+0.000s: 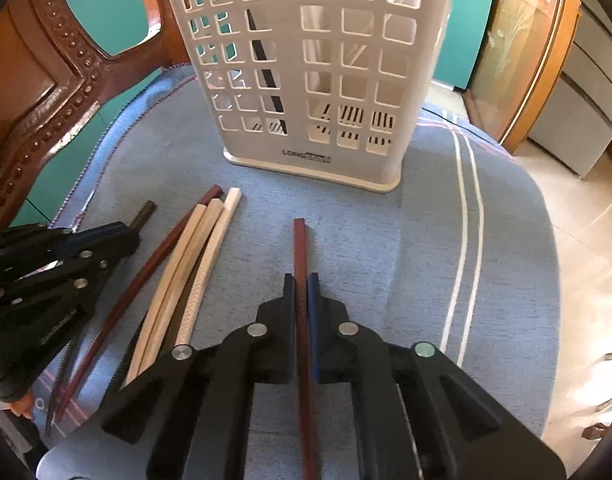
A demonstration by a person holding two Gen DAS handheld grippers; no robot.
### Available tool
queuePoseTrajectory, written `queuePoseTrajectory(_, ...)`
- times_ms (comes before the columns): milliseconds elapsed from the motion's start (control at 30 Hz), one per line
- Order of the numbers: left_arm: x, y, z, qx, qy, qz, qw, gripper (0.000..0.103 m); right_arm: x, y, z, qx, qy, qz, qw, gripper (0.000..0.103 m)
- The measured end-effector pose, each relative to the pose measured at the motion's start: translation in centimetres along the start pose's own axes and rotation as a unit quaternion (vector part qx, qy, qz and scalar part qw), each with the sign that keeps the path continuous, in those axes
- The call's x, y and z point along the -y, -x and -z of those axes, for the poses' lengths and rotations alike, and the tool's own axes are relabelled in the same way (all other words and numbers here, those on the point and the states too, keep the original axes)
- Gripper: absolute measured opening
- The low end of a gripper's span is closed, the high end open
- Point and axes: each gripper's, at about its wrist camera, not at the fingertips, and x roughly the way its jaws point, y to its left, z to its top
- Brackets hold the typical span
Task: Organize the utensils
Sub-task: 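Lift both chopsticks and lower them into the white caddy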
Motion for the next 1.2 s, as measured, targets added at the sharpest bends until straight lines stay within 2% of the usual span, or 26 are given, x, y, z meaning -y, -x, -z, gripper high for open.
queuePoseTrajectory(100, 0.0, 0.8, -0.1, 0.011, 0.006, 0.024, 0.9996, 0.007, 0.3, 0.7, -0.1, 0.006, -0.008, -0.036, 0.999, 0.006)
queuePoseTrajectory(200, -0.1, 3.9, -0.4, 0.047, 0.004, 0.039, 0.9982, 0.007, 0.8, 4.7, -0.7, 0.056, -0.006, -0.083, 0.995, 0.006)
queuePoseTrajectory(300, -0.7, 9.0, -0.9, 0.105, 0.005, 0.06, 0.9926, 0.007, 1.8, 9.4, -1.1, 0.114, -0.015, -0.117, 0.986, 0.007)
queuePoseTrajectory(400, -1.2, 14.7, -1.6, 0.175, 0.006, 0.08, 0.9814, 0.007, 2.9, 14.9, -1.5, 0.178, -0.025, -0.147, 0.973, 0.007)
queuePoseTrajectory(433, -1.5, 17.0, -1.9, 0.204, 0.008, 0.086, 0.9752, 0.007, 3.2, 16.2, -1.7, 0.193, -0.026, -0.152, 0.969, 0.007)
queuePoseTrajectory(500, -1.8, 19.7, -2.4, 0.238, 0.012, 0.094, 0.9667, 0.007, 3.7, 19.2, -2.3, 0.231, -0.03, -0.161, 0.959, 0.007)
queuePoseTrajectory(533, -2.0, 21.6, -3.0, 0.265, 0.015, 0.098, 0.9591, 0.007, 3.8, 20.7, -2.8, 0.251, -0.034, -0.162, 0.954, 0.007)
queuePoseTrajectory(600, -2.2, 24.1, -3.8, 0.304, 0.018, 0.098, 0.9476, 0.007, 4.1, 23.0, -3.7, 0.297, -0.041, -0.16, 0.941, 0.007)
queuePoseTrajectory(633, -2.2, 24.9, -4.3, 0.316, 0.018, 0.095, 0.9438, 0.007, 4.4, 24.5, -4.6, 0.335, -0.05, -0.151, 0.929, 0.007)
queuePoseTrajectory(700, -2.3, 26.3, -5.8, 0.336, 0.022, 0.084, 0.9378, 0.007, 5.8, 26.3, -5.5, 0.383, -0.069, -0.14, 0.911, 0.007)
queuePoseTrajectory(733, -2.3, 27.1, -6.8, 0.35, 0.024, 0.078, 0.9332, 0.007, 6.4, 27.1, -5.8, 0.424, -0.084, -0.136, 0.891, 0.007)
queuePoseTrajectory(800, -2.2, 28.2, -7.7, 0.362, 0.027, 0.068, 0.9292, 0.007, 7.4, 27.1, -6.1, 0.477, -0.109, -0.12, 0.864, 0.007)
queuePoseTrajectory(867, -1.8, 28.9, -9.3, 0.379, 0.031, 0.057, 0.923, 0.007, 8.5, 26.1, -6.3, 0.492, -0.13, -0.09, 0.856, 0.007)
queuePoseTrajectory(900, -1.9, 29.2, -9.7, 0.384, 0.032, 0.055, 0.921, 0.007, 8.6, 25.2, -6.6, 0.496, -0.127, -0.075, 0.856, 0.007)
queuePoseTrajectory(967, -1.4, 29.1, -11.1, 0.394, 0.033, 0.045, 0.9175, 0.007, 8.7, 22.6, -7.2, 0.476, -0.121, -0.045, 0.87, 0.007)
queuePoseTrajectory(1067, 0.2, 29.2, -12.7, 0.406, 0.033, 0.032, 0.9127, 0.007, 9.3, 19.5, -8.0, 0.438, -0.12, -0.058, 0.889, 0.007)
queuePoseTrajectory(1100, 0.7, 28.6, -13.4, 0.406, 0.035, 0.031, 0.9126, 0.007, 9.3, 18.8, -8.2, 0.427, -0.115, -0.057, 0.895, 0.007)
queuePoseTrajectory(1200, 1.7, 25.8, -15.1, 0.389, 0.038, 0.028, 0.92, 0.007, 8.7, 17.7, -8.2, 0.402, -0.095, -0.055, 0.909, 0.007)
